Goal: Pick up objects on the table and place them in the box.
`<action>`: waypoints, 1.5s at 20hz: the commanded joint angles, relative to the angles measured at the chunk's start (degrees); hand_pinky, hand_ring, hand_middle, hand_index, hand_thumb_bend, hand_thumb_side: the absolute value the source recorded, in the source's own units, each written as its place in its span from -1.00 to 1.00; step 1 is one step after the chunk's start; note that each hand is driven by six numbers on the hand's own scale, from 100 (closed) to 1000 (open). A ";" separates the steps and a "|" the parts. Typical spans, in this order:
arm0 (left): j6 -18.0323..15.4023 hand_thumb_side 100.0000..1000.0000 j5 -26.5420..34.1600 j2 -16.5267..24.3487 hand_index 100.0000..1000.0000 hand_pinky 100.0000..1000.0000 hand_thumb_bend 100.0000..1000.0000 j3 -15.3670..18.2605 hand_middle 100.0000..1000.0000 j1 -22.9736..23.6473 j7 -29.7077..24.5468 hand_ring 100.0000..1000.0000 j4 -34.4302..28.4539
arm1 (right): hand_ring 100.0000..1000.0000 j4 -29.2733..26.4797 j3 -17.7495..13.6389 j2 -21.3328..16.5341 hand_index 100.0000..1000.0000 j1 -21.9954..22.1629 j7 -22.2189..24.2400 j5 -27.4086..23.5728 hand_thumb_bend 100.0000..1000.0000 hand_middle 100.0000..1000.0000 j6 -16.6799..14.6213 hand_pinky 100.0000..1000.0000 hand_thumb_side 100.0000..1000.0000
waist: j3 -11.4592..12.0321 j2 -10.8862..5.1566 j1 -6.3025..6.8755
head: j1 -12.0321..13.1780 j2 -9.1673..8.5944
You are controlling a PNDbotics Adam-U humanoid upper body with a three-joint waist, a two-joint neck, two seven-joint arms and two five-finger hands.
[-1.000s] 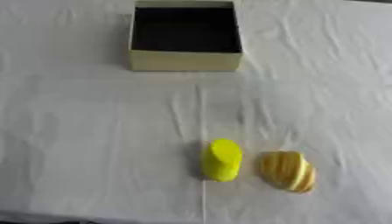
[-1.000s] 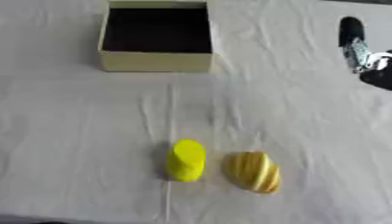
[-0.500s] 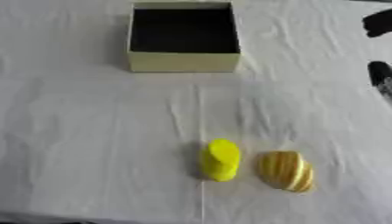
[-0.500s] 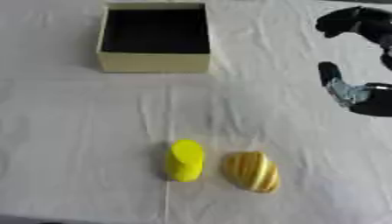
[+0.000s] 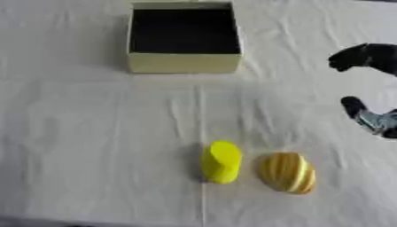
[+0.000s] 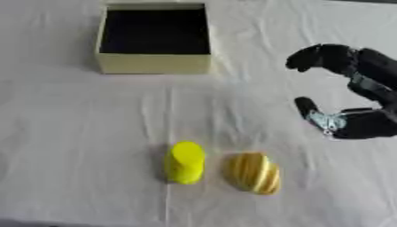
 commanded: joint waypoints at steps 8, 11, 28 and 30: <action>0.25 0.33 0.84 0.32 0.65 0.62 -0.88 -0.42 0.46 -0.17 -1.13 0.69 -0.92 | 0.46 -0.93 3.47 -0.72 0.71 -1.10 6.19 1.97 -0.53 0.56 0.51 0.66 -0.09 | -0.07 -1.38 -0.18 | -0.31 0.69; 0.31 0.33 1.00 0.19 0.65 0.62 -0.88 -0.52 0.46 -0.14 -1.40 0.69 -0.92 | 0.46 -0.93 4.37 0.03 0.71 -0.73 7.45 2.66 -0.42 0.57 0.71 0.68 -0.22 | -0.10 -1.40 -0.25 | -0.30 0.82; 0.81 0.37 1.91 -0.75 0.65 0.63 -0.90 -0.94 0.46 0.36 -2.46 0.70 -0.92 | 0.44 -0.93 9.31 8.23 0.69 -1.51 13.69 9.64 -0.28 0.46 6.42 0.70 -0.34 | 0.13 -1.76 -0.70 | -0.41 1.61; 0.86 0.37 1.99 -0.93 0.65 0.63 -0.90 -0.96 0.46 0.41 -2.57 0.70 -0.92 | 0.44 -0.93 9.43 8.96 0.69 -1.48 13.39 11.82 -0.25 0.45 7.59 0.70 -0.36 | 0.17 -1.73 -0.71 | -0.45 1.47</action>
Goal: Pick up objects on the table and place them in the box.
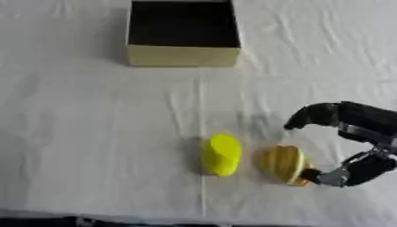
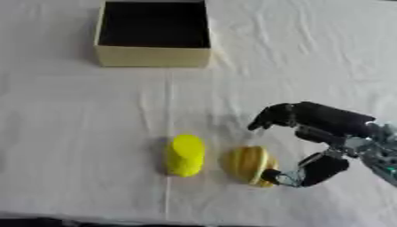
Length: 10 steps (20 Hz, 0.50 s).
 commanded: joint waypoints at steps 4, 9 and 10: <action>0.13 0.38 0.41 0.23 0.65 0.63 -0.90 0.03 0.46 -0.12 -0.38 0.70 -0.92 | 0.45 -0.92 0.46 1.11 0.68 -0.15 -0.73 6.41 -0.20 0.45 3.28 0.69 -0.38 | 0.18 -1.06 0.19 | -0.13 -0.10; 0.21 0.39 0.57 -0.12 0.65 0.63 -0.91 -0.05 0.46 -0.11 -0.55 0.70 -0.92 | 0.45 -0.92 0.95 2.31 0.68 0.38 -0.77 9.74 -0.16 0.44 5.03 0.69 -0.40 | 0.29 -0.66 0.38 | -0.05 -0.16; 0.21 0.39 0.60 -0.20 0.65 0.63 -0.91 -0.08 0.46 -0.12 -0.61 0.70 -0.92 | 0.45 -0.92 0.99 2.43 0.68 0.53 -0.79 10.21 -0.15 0.44 5.32 0.69 -0.41 | 0.31 -0.60 0.44 | -0.07 -0.18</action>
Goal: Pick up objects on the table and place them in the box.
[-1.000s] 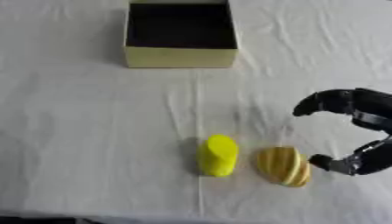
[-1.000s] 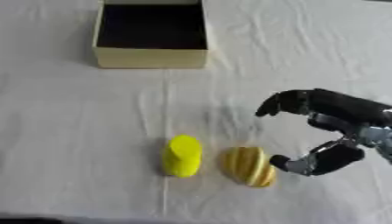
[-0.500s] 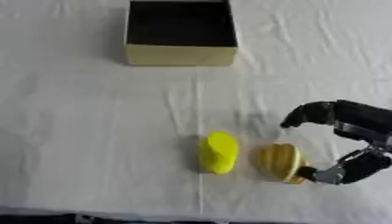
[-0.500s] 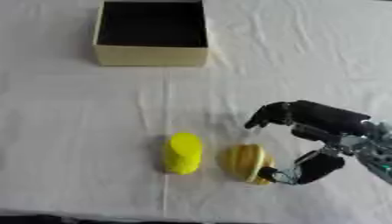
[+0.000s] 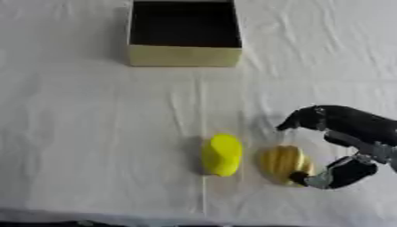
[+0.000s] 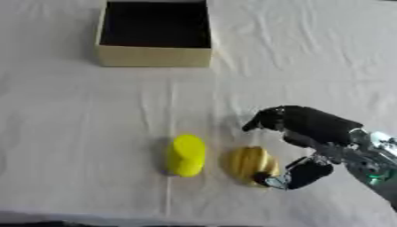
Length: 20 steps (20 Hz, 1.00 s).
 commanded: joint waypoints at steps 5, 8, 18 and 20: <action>0.05 0.40 0.33 0.26 0.65 0.63 -0.92 -0.10 0.46 -0.30 -0.49 0.70 -0.92 | 0.44 -0.91 0.15 -0.64 0.64 0.80 0.05 2.50 -0.13 0.42 0.93 0.69 -0.42 | 0.02 -0.60 0.47 | 0.00 -0.14; 0.15 0.41 0.44 0.15 0.65 0.63 -0.92 -0.22 0.46 -0.32 -0.68 0.70 -0.92 | 0.43 -0.91 0.25 -0.69 0.58 0.91 0.16 2.48 -0.12 0.35 0.84 0.68 -0.43 | 0.02 -0.56 0.45 | 0.05 -0.20; 0.05 0.41 0.52 0.07 0.65 0.63 -0.93 -0.16 0.46 -0.66 -0.75 0.71 -0.92 | 0.19 -0.91 0.68 -0.28 0.16 0.57 -4.79 -0.56 -1.00 0.00 1.35 0.59 -0.93 | 0.12 -0.48 0.43 | 0.17 -0.02; 0.05 0.41 0.51 0.07 0.65 0.63 -0.93 -0.17 0.46 -0.68 -0.82 0.71 -0.92 | 0.18 -0.91 0.87 -0.08 0.16 0.41 -5.13 -1.64 -1.00 0.00 1.54 0.59 -1.00 | 0.15 -0.43 0.46 | 0.14 0.08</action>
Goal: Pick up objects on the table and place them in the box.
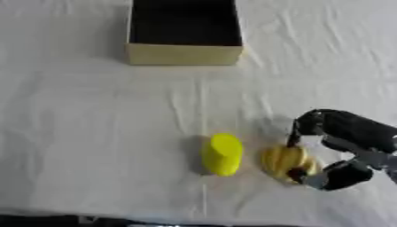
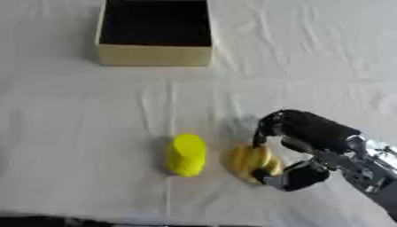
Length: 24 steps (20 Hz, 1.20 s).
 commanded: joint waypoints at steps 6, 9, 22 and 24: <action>-0.05 0.42 0.09 0.57 0.65 0.63 -0.94 0.26 0.46 -0.68 -0.18 0.71 -0.92 | 0.16 -0.54 -0.17 -0.64 0.16 -0.97 -0.70 -4.92 -1.00 0.02 -1.52 0.59 -1.00 | 0.03 -0.83 0.34 | 0.19 0.23; -0.02 0.42 0.09 0.58 0.65 0.63 -0.94 0.29 0.46 -0.67 -0.17 0.71 -0.92 | 0.14 -0.54 -1.15 -1.39 0.21 -1.14 -0.34 -8.34 -1.00 0.07 -3.45 0.60 -1.00 | -0.11 -0.90 0.29 | 0.42 0.10; -0.30 0.40 0.13 0.76 0.65 0.63 -0.93 0.17 0.47 -1.50 -0.47 0.71 -0.92 | 0.14 -0.54 -8.86 -4.84 0.23 -19.41 1.43 -22.53 -1.00 0.08 -3.69 0.59 -1.00 | 0.46 -1.13 -0.11 | -0.06 -1.25; -0.51 0.40 0.15 0.91 0.65 0.63 -0.93 0.08 0.47 -1.91 -0.54 0.71 -0.92 | 0.15 -0.54 -9.18 -4.44 0.23 -24.81 1.78 -23.79 -1.00 0.08 -1.46 0.60 -1.00 | 0.93 -1.02 -0.15 | -0.58 -1.76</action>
